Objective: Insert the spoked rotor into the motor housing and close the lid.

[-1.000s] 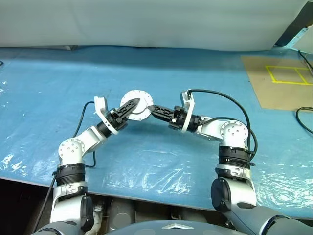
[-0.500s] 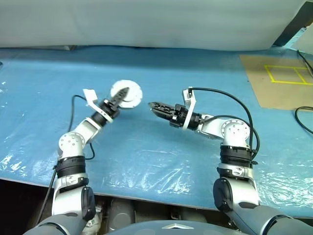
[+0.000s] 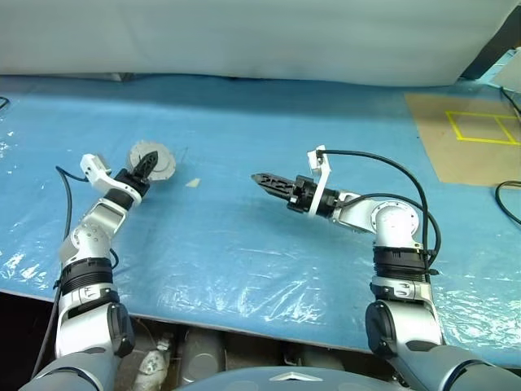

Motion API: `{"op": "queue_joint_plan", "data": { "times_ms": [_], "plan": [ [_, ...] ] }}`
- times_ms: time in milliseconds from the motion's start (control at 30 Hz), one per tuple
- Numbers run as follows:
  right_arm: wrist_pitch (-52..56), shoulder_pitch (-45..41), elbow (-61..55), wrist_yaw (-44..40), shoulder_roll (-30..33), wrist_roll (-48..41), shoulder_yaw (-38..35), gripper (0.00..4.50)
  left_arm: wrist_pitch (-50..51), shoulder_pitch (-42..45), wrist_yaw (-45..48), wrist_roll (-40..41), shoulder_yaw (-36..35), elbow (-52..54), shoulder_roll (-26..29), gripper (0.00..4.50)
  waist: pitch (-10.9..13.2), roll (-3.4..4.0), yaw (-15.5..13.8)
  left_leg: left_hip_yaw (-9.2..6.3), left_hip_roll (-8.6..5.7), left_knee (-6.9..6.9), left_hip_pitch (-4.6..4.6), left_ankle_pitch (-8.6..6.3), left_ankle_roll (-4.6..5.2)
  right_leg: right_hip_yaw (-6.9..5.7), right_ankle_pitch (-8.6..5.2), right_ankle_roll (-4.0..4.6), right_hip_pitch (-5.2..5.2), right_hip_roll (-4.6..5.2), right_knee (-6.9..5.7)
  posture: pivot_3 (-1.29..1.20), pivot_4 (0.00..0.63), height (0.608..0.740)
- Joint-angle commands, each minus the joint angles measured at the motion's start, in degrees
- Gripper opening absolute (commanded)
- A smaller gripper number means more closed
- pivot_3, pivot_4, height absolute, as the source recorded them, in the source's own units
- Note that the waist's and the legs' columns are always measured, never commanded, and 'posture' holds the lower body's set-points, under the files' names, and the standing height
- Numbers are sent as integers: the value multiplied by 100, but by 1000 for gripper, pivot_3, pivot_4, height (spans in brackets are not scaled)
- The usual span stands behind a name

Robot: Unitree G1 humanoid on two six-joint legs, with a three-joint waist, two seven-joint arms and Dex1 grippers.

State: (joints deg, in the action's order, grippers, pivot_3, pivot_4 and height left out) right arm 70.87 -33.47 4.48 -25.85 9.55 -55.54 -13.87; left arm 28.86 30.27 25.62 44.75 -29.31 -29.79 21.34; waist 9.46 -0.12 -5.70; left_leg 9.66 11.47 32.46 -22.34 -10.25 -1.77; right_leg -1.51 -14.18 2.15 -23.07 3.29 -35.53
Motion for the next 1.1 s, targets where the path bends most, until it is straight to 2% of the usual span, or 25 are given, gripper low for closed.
{"op": "queue_joint_plan", "data": {
  "times_ms": [33, 233, 267, 367, 833, 967, 1100],
  "plan": [
    [-126, 49, -220, -58, 78, -29, -26, 3319, -392, 84, -172, -372, -17, -171, 171, 2650, 0, -1, 3, 0, 0, 2, 0, 0, 0, 0, 0, 0, 0, 0, -2, 0, 150, 740],
    [-189, 95, -242, -42, 101, 11, 58, 3319, -975, 91, 243, -913, 177, -955, 313, 2650, 0, -2, 45, -6, 1, 1, 34, 0, 0, 8, 0, 1, 16, 0, -10, 0, 150, 740],
    [-183, 101, -227, -37, 88, -15, 37, 3354, -1024, 71, 323, -998, 260, -938, 328, 3280, 0, -2, 45, -12, 2, 0, 41, 0, 0, 11, 0, 1, 20, 0, -11, 0, 150, 740],
    [-176, 170, -270, -121, 134, -13, 90, 3354, -1112, 91, 268, -1120, 297, -735, 360, 4048, 0, -2, 23, -20, 20, 1, 40, 0, 0, 12, 0, 1, 22, 2, -10, 0, 150, 740],
    [-350, 324, -294, -459, 196, 209, 523, 3354, -1541, -387, 684, -1004, -522, -517, 1329, 4048, 1, -4, 11, -18, 19, -6, 30, -1, -1, 7, -1, 3, 14, 6, -4, 0, 150, 740],
    [-379, 313, -263, -509, 207, 236, 557, 3354, -1086, -709, 1151, -506, -615, 357, 1327, 4048, 2, -8, 6, -16, 20, -5, 30, -1, -1, 6, -2, 4, 15, 7, -5, 0, 150, 740],
    [-565, 250, -538, -657, 415, 308, 550, 3354, 296, -1369, 1663, 554, -275, 2383, 1363, 4048, 3, -14, 16, -1, 22, -4, 27, -1, -1, 6, -4, 9, 12, 7, -7, 0, 150, 740]
  ]
}}
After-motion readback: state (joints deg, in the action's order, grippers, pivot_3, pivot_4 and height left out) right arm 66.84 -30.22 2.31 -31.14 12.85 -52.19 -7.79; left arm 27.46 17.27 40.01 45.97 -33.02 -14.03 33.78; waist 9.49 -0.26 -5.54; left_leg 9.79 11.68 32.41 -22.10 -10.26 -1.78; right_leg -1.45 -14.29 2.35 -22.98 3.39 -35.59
